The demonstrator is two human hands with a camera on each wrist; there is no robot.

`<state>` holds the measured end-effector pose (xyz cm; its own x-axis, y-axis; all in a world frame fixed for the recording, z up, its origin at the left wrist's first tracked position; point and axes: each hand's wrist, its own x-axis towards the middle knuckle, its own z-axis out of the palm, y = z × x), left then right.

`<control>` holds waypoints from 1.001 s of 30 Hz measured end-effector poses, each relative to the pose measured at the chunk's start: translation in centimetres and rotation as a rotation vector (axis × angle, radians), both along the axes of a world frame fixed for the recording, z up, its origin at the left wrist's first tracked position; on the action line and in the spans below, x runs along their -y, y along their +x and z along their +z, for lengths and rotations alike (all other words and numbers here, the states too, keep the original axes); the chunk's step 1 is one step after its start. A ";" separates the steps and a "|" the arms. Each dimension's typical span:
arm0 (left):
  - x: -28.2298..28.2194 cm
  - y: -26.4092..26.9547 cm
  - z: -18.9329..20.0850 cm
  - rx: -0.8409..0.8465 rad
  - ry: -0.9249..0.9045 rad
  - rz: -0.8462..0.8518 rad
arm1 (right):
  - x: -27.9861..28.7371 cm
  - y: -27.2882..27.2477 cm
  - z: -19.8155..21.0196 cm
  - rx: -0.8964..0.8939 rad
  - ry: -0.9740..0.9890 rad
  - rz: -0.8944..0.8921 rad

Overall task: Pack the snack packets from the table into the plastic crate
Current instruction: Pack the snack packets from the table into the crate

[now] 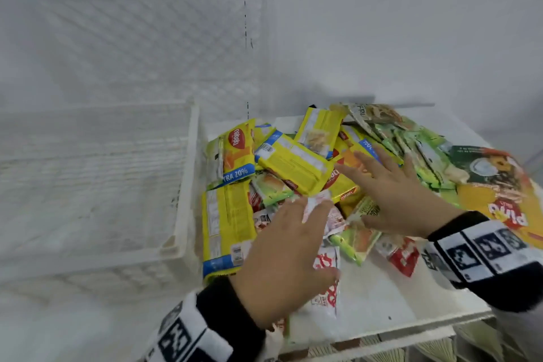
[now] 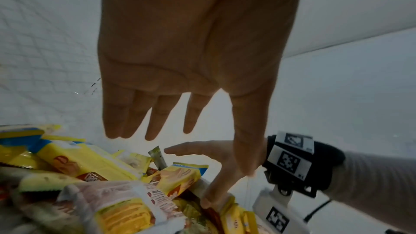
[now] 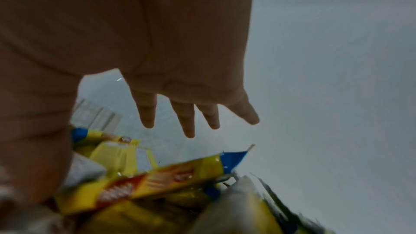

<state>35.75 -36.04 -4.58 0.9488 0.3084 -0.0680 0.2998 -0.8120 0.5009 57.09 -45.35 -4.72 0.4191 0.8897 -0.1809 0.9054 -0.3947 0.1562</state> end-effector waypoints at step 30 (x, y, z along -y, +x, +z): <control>-14.9 11.4 -0.8 -0.082 -0.325 0.685 | -1.2 5.7 3.2 -0.142 0.505 -0.139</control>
<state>47.17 -21.13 -5.38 0.5405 0.7790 -0.3179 0.7301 -0.2465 0.6374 62.80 -44.17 -1.52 0.5414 0.8186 0.1920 0.8379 -0.5063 -0.2040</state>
